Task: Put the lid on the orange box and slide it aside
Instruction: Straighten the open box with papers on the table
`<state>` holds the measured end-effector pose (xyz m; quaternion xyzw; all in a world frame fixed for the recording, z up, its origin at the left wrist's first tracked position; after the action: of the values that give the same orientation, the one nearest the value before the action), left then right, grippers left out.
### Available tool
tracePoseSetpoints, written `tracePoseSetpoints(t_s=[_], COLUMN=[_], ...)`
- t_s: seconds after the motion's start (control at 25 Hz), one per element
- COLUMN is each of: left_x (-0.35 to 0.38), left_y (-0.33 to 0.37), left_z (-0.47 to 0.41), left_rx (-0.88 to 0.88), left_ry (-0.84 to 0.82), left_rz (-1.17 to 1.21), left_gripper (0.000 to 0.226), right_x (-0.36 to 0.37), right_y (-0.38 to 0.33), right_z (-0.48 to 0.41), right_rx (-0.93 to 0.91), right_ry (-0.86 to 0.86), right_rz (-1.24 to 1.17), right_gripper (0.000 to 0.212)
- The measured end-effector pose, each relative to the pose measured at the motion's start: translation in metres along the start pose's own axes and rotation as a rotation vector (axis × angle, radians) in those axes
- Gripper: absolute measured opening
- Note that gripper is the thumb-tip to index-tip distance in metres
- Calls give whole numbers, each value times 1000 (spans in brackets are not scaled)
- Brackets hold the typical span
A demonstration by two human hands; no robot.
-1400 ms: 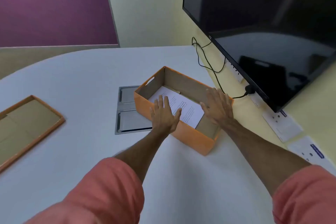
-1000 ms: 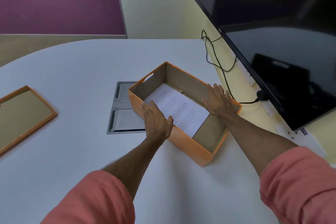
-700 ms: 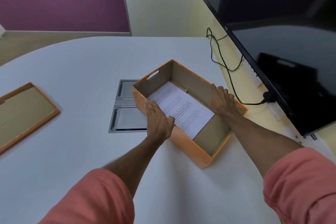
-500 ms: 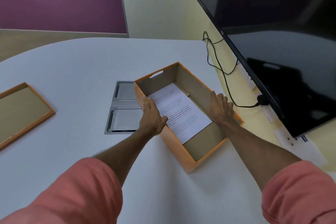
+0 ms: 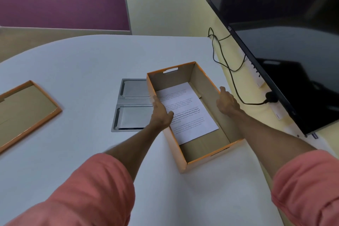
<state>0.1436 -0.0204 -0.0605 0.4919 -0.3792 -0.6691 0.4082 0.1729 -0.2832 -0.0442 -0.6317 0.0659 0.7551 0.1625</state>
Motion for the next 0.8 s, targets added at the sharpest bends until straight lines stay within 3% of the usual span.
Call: tracePoseSetpoints(t_s=[0.12,0.28,0.44,0.68,0.8], left_x=[6,-5,-32,-100,-136], left_y=[-11,-10,-1,5,-14], left_z=[4,5,11,41,60], left_rx=[-164,-205,-137,4,-32], left_ry=[21,48,27,36,63], left_rz=[107,170,156,103,57], left_gripper=[80,70,54,65,61], right_x=[10,9,11,12,16], right_y=[5,5,-6,-57,-85], right_z=[-13,-16,2,62,99], right_rx=[68,44,49,37,30], right_ry=[-159,-168,-184,-203,-194], right_rz=[-68,-117,-233,-387,-437], right_gripper=[58,54,56,53,53])
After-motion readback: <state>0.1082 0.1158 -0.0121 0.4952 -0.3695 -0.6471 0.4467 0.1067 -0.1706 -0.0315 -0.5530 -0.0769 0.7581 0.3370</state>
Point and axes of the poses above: each hand's wrist, its own z-axis away from the middle knuckle, its own x-axis out of the palm, y = z × x, the point moved 9 cm from there along -z, towards the middle knuckle, and after that the axes turned 8 degrees about z, right-handed, at the moved point
